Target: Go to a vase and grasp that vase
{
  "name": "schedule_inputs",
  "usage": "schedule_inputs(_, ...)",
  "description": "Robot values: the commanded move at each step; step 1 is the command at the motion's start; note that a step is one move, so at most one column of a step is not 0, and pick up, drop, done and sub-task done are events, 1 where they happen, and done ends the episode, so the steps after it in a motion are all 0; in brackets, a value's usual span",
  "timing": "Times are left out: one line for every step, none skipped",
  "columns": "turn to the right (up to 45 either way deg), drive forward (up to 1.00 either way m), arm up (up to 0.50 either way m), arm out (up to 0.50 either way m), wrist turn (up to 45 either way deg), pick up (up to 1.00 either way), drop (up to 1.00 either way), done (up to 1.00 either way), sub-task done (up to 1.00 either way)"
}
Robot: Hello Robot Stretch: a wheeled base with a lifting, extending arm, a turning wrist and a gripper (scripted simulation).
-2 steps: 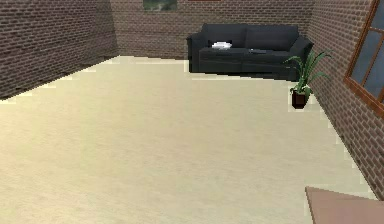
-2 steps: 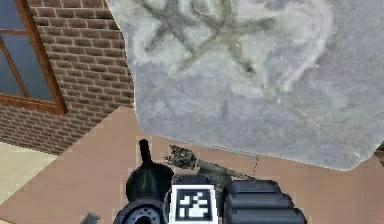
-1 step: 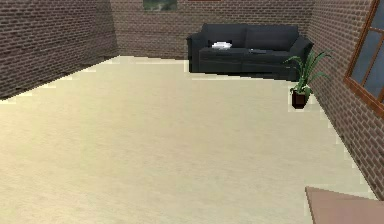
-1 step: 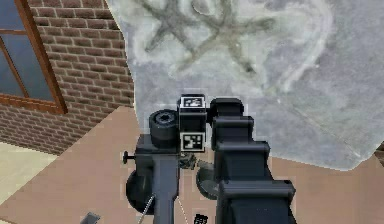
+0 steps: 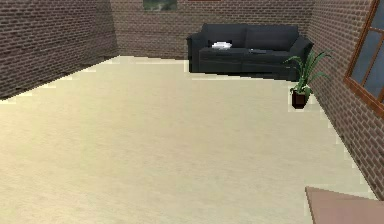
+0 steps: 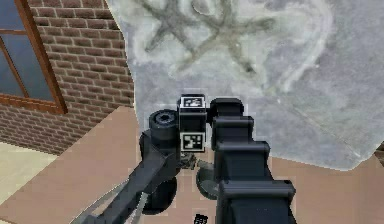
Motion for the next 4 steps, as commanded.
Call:
schedule_inputs(0.0,0.00,0.00,0.00,45.0,0.00,0.00,0.00,0.00)
schedule_inputs(0.0,0.00,0.00,0.00,45.0,0.00,0.00,0.00,0.00)
schedule_inputs(0.0,0.00,0.00,0.00,15.0,0.00,0.00,0.00,0.00)
schedule_inputs(0.0,0.00,-0.28,0.00,0.0,0.00,0.00,0.00,0.00)
